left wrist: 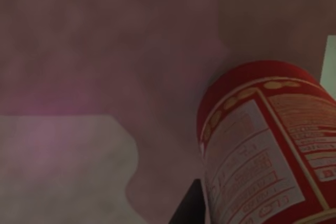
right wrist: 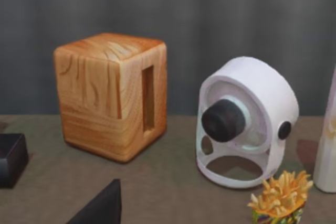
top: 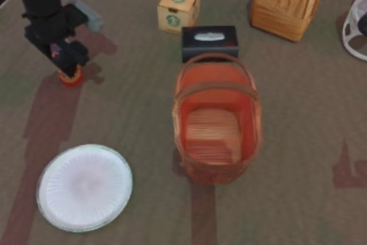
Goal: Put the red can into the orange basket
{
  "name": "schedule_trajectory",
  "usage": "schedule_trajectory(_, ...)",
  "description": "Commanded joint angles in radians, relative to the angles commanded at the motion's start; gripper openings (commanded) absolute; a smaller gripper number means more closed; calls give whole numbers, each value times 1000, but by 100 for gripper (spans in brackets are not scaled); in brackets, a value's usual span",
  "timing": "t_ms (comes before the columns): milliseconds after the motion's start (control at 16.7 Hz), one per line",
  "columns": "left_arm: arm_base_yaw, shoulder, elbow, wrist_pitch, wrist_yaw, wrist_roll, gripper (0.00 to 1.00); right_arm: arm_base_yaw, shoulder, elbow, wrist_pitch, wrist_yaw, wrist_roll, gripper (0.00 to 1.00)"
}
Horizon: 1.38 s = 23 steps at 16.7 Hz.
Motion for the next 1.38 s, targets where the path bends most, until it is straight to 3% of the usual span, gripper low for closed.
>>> schedule_trajectory(180,-5,3,-29,25,24,-10,0,0,0,0,0,0,0,100)
schedule_trajectory(420,-29,-7,-174,198,163,-71,0,0,0,0,0,0,0,100)
schedule_trajectory(660,-65,-84,-357,536,384,-161,0,0,0,0,0,0,0,100)
schedule_trajectory(1140,-153,-394,-695,1468,893,-386,0,0,0,0,0,0,0,100)
schedule_trajectory(1380,-192,-498,-877,1820,1104,-531,0,0,0,0,0,0,0,100)
